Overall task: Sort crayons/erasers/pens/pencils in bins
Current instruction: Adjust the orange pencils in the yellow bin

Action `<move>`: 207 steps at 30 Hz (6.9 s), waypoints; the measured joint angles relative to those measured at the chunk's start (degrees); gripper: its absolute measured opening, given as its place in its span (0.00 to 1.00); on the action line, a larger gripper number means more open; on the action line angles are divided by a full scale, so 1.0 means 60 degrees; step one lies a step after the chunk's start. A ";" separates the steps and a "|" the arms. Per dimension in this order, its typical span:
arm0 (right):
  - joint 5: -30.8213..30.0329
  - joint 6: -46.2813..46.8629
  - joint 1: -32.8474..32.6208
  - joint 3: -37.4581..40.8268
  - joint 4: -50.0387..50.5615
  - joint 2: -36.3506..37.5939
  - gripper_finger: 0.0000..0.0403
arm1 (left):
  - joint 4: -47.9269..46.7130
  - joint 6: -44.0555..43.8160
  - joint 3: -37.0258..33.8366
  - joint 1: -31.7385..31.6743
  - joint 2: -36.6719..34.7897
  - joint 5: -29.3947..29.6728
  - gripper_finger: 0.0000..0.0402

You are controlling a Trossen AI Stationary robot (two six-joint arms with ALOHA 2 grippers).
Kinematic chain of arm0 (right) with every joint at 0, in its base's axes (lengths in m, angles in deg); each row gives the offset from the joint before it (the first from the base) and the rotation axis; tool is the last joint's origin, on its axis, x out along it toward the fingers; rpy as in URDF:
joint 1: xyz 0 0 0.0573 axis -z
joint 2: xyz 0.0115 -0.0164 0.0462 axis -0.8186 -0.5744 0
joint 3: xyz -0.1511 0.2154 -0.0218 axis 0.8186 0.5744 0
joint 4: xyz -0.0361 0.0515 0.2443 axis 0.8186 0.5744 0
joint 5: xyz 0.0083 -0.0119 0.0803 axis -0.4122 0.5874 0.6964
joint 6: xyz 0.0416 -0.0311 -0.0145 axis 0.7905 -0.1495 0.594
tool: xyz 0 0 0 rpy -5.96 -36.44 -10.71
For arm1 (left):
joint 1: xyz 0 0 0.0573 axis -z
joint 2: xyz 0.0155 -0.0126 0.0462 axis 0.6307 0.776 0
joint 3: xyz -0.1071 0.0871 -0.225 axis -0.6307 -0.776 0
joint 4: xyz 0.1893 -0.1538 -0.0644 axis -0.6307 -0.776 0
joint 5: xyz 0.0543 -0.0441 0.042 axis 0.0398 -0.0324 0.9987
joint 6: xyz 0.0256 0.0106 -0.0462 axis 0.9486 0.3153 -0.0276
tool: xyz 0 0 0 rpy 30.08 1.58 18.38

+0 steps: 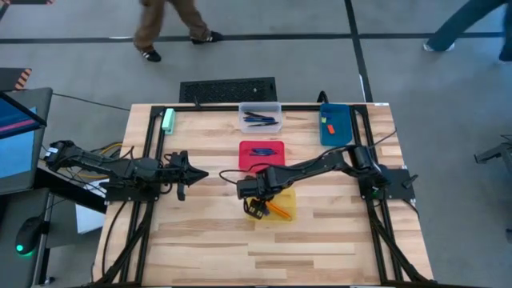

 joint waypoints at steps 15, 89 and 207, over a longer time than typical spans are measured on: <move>0.0430 0.0295 0.0091 0.1004 -0.1251 0.0000 0.57 | 0.0006 -0.0022 0.0000 0.0000 0.0000 0.0163 0.00; 0.0841 -0.0047 0.0296 0.1156 -0.1950 0.0001 0.36 | 0.0010 -0.0011 0.0000 0.0004 0.0000 0.0225 0.00; -0.1724 0.2315 0.0605 0.3102 -0.5064 0.2693 0.04 | -0.0027 -0.1118 0.0000 0.0002 0.0001 0.0655 0.00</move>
